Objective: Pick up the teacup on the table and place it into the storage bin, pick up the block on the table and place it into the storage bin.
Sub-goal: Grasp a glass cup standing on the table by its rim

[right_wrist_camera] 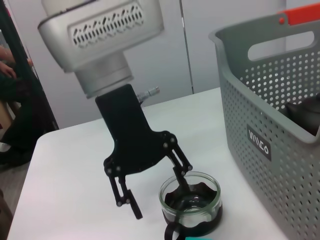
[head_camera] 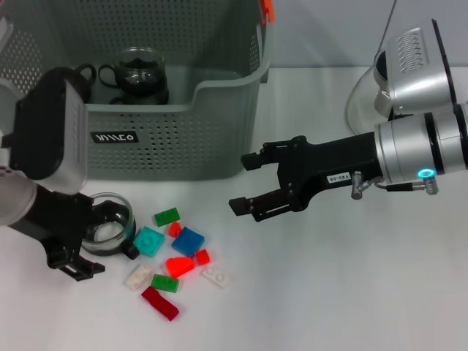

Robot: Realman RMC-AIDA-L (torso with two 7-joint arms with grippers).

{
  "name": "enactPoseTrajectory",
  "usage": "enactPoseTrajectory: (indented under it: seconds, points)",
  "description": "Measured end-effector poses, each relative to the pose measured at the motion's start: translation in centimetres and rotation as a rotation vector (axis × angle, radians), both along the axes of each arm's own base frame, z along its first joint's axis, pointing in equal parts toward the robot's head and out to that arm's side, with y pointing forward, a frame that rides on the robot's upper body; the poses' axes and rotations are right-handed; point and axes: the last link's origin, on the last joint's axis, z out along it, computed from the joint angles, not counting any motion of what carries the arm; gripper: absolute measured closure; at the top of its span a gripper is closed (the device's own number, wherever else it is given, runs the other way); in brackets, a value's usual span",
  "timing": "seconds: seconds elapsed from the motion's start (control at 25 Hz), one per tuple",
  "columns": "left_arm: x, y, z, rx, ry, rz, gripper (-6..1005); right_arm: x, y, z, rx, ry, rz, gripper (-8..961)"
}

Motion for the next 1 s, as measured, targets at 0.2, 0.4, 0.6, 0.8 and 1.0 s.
enactPoseTrajectory:
  seconds: [0.2, 0.4, 0.6, 0.8, 1.0]
  points:
    - [-0.2, 0.2, -0.8, -0.012, 0.016, -0.009, 197, 0.0, 0.0, -0.3, -0.009, 0.000, -0.010, 37]
    - [-0.1, 0.3, -1.4, -0.030, 0.031, -0.022, 197, 0.1, 0.0, -0.4, -0.007, 0.000, -0.015, 36]
    - [-0.3, 0.6, -1.9, -0.034, 0.033, -0.022, 196, 0.3, 0.0, -0.5, -0.002, -0.001, -0.024, 37]
    - [-0.6, 0.7, -2.1, -0.032, 0.043, -0.016, 197, 0.5, 0.0, -0.5, 0.001, 0.001, -0.036, 37]
    - [-0.9, 0.7, -2.2, -0.031, 0.048, 0.003, 198, 0.6, 0.1, -0.5, 0.010, 0.000, -0.043, 37]
